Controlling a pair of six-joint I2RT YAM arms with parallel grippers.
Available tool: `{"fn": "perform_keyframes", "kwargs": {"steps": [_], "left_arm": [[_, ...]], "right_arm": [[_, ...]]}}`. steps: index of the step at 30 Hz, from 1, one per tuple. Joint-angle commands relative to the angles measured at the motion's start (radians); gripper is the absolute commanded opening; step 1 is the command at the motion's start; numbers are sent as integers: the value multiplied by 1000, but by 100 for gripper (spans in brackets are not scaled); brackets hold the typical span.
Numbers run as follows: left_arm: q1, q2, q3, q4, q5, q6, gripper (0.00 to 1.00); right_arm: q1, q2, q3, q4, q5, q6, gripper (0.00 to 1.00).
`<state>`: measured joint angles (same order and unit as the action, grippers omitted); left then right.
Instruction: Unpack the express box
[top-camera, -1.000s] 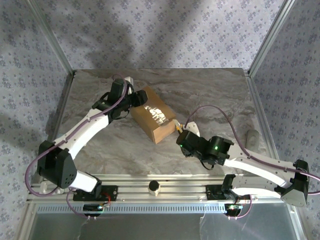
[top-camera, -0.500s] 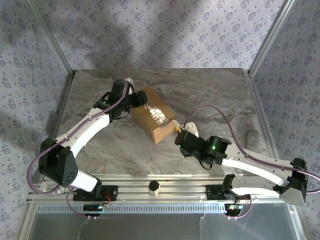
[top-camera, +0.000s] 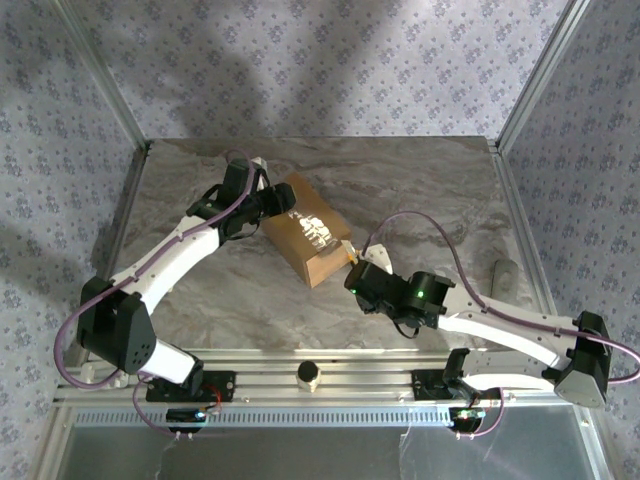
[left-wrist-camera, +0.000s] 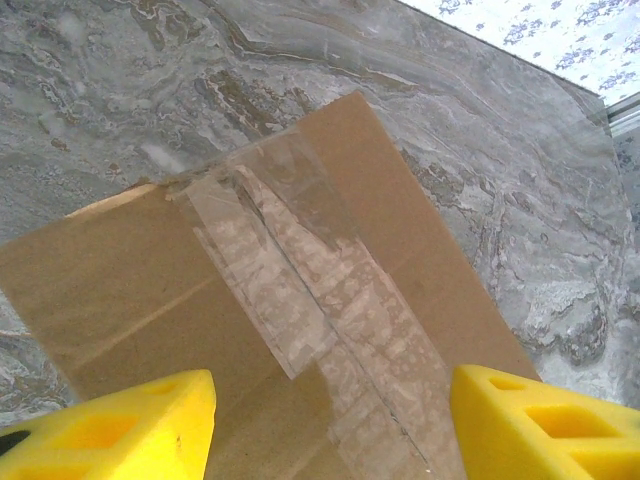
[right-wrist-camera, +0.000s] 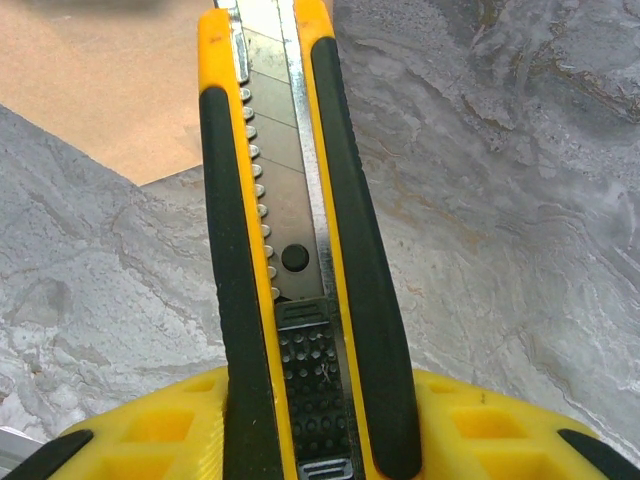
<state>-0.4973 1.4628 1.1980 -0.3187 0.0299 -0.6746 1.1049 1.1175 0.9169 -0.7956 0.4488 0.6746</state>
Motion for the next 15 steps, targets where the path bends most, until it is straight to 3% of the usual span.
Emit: {"fn": "perform_keyframes", "kwargs": {"steps": [1, 15], "left_arm": [[8, 12, 12, -16, 14, -6, 63], [7, 13, 14, -15, 18, -6, 63]], "right_arm": [[7, 0, 19, 2, 15, 27, 0], [8, 9, 32, -5, 28, 33, 0]]}}
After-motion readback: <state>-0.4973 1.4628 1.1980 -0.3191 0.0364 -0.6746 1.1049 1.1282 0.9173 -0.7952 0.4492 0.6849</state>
